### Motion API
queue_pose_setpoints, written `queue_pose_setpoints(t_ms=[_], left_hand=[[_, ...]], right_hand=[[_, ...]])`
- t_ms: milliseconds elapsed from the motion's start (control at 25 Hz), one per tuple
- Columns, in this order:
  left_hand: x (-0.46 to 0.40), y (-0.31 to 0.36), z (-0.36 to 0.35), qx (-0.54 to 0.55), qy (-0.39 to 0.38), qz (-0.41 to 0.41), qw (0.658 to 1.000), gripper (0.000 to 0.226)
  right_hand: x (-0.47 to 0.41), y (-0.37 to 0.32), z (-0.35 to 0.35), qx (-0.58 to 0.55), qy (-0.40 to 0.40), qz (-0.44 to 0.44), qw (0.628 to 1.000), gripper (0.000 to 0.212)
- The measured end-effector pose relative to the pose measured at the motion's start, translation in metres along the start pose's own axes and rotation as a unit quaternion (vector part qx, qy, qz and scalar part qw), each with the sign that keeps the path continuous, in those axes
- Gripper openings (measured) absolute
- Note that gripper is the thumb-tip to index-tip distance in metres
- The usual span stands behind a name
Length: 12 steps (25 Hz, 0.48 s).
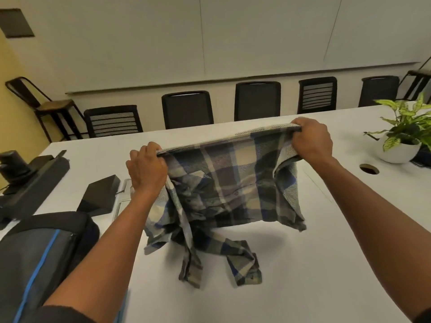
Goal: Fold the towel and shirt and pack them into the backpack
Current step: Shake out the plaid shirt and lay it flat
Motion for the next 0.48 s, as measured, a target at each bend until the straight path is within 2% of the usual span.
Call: queue_pose_setpoints(t_ms=[80, 120, 160, 320, 400, 440, 480], left_hand=[[-0.003, 0.004, 0.004, -0.136, -0.003, -0.056, 0.989, 0.027], [-0.004, 0.008, 0.006, -0.16, -0.018, -0.055, 0.985, 0.028], [-0.004, 0.015, 0.009, -0.172, -0.036, -0.038, 0.984, 0.028], [0.001, 0.03, 0.0, -0.141, -0.134, 0.116, 0.974, 0.025], [0.004, 0.031, -0.004, -0.065, -0.176, 0.22, 0.957, 0.023], [0.003, 0.03, -0.007, 0.026, -0.195, 0.296, 0.935, 0.022], [0.004, 0.033, -0.01, 0.145, -0.213, 0.376, 0.89, 0.023]], right_hand=[[-0.015, 0.002, 0.005, -0.069, -0.016, -0.03, 0.997, 0.027], [-0.021, 0.002, 0.007, -0.102, -0.025, -0.039, 0.994, 0.027], [-0.027, 0.002, 0.008, -0.134, -0.033, -0.046, 0.989, 0.027], [-0.044, -0.003, 0.005, -0.271, -0.06, -0.07, 0.958, 0.029], [-0.05, -0.001, -0.001, -0.311, -0.082, -0.08, 0.944, 0.029], [-0.053, 0.001, -0.003, -0.323, -0.087, -0.089, 0.938, 0.029], [-0.055, 0.004, -0.005, -0.331, -0.09, -0.097, 0.934, 0.03]])
Point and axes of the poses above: each hand's wrist, its own x-axis away from the middle knuckle, its own z-axis out of the back of the hand, y = z × x, the point moved 1 cm from there along -x, towards the middle knuckle, and after that the axes turned 1 degree about -y, right-handed, at the moved point
